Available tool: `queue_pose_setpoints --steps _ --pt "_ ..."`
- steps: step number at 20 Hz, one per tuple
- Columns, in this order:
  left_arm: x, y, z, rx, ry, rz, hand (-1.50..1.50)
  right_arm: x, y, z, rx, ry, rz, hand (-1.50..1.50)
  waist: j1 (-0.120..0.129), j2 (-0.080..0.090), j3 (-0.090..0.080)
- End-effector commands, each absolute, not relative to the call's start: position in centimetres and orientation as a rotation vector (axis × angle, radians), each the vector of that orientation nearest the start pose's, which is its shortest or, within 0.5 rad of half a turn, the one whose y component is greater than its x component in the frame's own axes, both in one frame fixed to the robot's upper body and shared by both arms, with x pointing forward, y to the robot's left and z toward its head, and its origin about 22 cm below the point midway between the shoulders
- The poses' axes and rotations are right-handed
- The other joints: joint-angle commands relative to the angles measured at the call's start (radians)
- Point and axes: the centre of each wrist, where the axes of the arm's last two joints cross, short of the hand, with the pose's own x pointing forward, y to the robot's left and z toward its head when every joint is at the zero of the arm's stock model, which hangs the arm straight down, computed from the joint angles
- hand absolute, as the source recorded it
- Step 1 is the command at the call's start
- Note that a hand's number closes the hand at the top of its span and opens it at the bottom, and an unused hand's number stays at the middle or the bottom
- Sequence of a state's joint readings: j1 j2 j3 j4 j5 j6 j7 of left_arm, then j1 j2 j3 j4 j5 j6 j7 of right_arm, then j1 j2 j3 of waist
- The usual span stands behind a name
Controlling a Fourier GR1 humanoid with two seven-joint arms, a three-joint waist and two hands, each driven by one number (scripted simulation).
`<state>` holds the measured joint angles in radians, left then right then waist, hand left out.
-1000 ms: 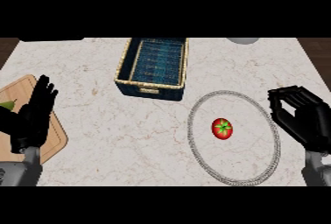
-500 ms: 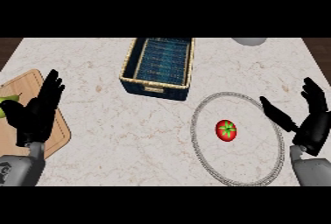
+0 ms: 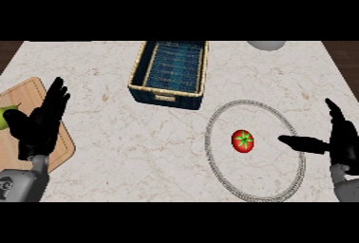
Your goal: Pick the tomato from the placemat and place it in the basket
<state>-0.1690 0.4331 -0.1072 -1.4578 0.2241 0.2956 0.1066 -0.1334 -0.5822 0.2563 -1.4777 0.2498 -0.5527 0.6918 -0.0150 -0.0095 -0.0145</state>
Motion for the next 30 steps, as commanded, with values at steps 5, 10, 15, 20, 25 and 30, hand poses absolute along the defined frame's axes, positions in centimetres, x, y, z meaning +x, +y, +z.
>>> queue_pose_setpoints --steps 5,10,15,20,25,30 --pt "27.6 30.1 3.7 0.310 -1.489 -0.016 0.00 25.3 -25.7 13.2 -0.748 -0.790 0.350 -1.50 -0.006 -0.007 0.007" --pt "29.0 29.2 3.4 0.317 -1.506 -0.019 0.00 23.3 -25.0 17.4 -0.692 -0.777 0.317 -1.50 -0.009 0.006 0.012" --pt "28.7 30.1 4.0 0.303 -1.509 -0.017 0.00 23.0 -23.7 15.1 -0.728 -0.862 0.197 -1.50 0.010 0.008 0.013" --pt "27.6 28.2 3.9 0.290 -1.519 -0.020 0.00 22.8 -23.6 11.8 -0.718 -0.865 0.183 -1.50 0.014 0.008 0.014" --pt "28.5 28.2 4.0 0.278 -1.519 -0.015 0.00 22.3 -21.3 9.4 -0.711 -0.904 0.185 -1.50 0.014 0.009 0.014" --pt "29.4 30.1 4.7 0.299 -1.513 -0.023 0.00 23.4 -22.2 5.5 -0.767 -0.931 0.197 -1.50 0.015 0.010 0.015"
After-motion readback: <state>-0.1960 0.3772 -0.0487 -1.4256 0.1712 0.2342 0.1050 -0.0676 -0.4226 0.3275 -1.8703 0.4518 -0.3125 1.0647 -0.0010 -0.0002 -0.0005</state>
